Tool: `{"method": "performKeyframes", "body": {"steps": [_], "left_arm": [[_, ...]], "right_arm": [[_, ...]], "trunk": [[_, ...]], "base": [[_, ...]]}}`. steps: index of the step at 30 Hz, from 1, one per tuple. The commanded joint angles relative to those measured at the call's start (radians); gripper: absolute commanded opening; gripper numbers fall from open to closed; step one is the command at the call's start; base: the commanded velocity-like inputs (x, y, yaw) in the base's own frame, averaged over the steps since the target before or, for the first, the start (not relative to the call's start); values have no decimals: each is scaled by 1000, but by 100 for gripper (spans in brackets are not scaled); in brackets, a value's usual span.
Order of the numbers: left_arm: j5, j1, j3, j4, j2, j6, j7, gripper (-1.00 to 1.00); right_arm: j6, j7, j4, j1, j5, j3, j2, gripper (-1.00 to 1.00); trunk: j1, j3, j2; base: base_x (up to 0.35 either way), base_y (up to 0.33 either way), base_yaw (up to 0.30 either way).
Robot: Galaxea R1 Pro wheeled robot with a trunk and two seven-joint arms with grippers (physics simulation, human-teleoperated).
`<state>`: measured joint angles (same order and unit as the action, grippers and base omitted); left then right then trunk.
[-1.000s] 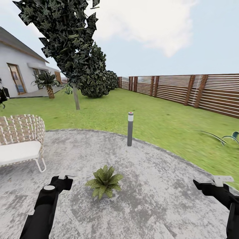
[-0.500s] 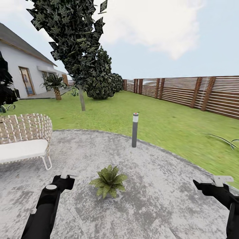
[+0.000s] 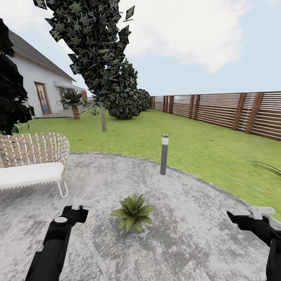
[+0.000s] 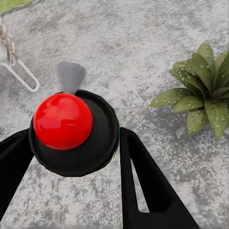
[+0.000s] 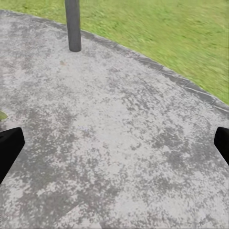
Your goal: Pick up the pesticide atomizer in the garden and spray insectifuge to fully cover both potted plants in the garden.
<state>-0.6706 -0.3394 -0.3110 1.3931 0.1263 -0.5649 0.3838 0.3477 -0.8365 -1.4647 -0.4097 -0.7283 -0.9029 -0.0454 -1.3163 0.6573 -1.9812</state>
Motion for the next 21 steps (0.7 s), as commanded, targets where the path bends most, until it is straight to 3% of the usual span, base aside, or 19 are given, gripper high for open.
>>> {"method": "performKeyframes", "body": {"steps": [1, 13, 21], "left_arm": [[-10, -1, -2, 1, 1, -1, 10, -100], [-10, 1, -3, 1, 1, -1, 10, -100], [-10, 2, -3, 1, 1, -1, 10, -100]], "right_arm": [[3, -7, -2, -1, -5, -2, -1, 100], [3, -7, -2, -1, -5, -2, -1, 100], [4, -8, -2, -1, -5, -3, 1, 100]], "trunk": [[-4, 3, -8], [-50, 26, -92], [-81, 50, -148]], "base": [[0, 0, 121], [0, 0, 109], [0, 0, 16]]}}
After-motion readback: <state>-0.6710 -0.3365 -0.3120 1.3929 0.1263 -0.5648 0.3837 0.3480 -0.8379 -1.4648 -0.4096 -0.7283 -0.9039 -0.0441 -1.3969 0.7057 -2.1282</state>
